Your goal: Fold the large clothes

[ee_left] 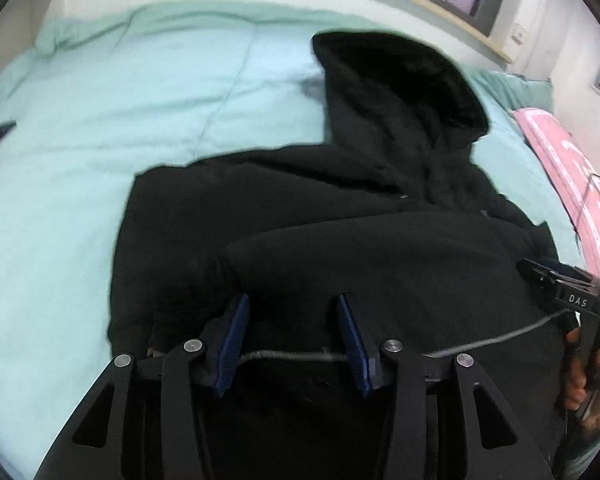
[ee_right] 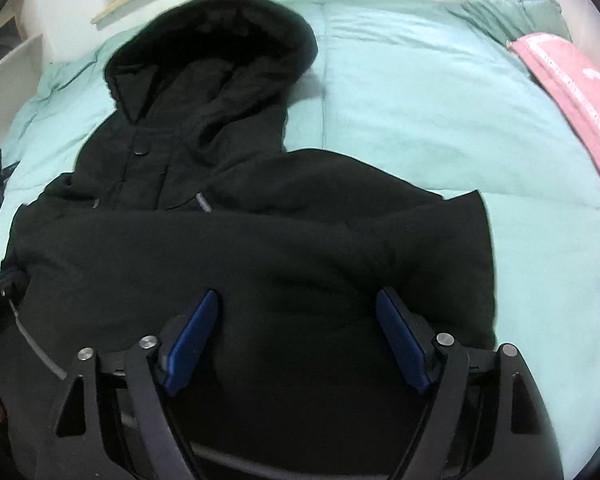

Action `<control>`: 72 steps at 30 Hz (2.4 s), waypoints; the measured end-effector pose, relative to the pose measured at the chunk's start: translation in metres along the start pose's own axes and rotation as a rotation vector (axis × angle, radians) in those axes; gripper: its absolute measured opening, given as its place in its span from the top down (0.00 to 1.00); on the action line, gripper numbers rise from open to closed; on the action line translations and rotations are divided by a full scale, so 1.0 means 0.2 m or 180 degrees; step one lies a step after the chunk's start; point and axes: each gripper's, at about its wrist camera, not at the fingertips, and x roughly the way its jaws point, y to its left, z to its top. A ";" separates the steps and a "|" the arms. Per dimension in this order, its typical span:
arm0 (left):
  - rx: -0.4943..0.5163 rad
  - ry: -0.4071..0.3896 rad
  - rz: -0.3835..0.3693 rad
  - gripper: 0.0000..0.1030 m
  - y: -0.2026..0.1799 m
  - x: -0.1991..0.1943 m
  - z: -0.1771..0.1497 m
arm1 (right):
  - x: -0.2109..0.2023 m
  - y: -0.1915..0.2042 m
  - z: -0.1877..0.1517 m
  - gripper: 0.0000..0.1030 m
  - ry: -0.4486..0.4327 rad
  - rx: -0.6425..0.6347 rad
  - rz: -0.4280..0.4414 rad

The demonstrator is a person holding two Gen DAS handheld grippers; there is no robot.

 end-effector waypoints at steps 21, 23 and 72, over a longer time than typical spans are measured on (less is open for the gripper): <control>-0.0014 -0.0469 -0.0074 0.54 0.09 -0.12 -0.41 | -0.21 0.08 -0.62 0.18 -0.0464 -0.0331 0.0086; 0.0010 -0.0471 -0.0021 0.54 0.08 -0.12 -0.40 | -0.20 0.09 -0.62 0.18 -0.0480 -0.0319 0.0095; 0.0256 0.0413 0.0203 0.49 -0.08 0.32 1.32 | 0.10 0.01 1.10 0.28 0.0156 0.0250 0.0005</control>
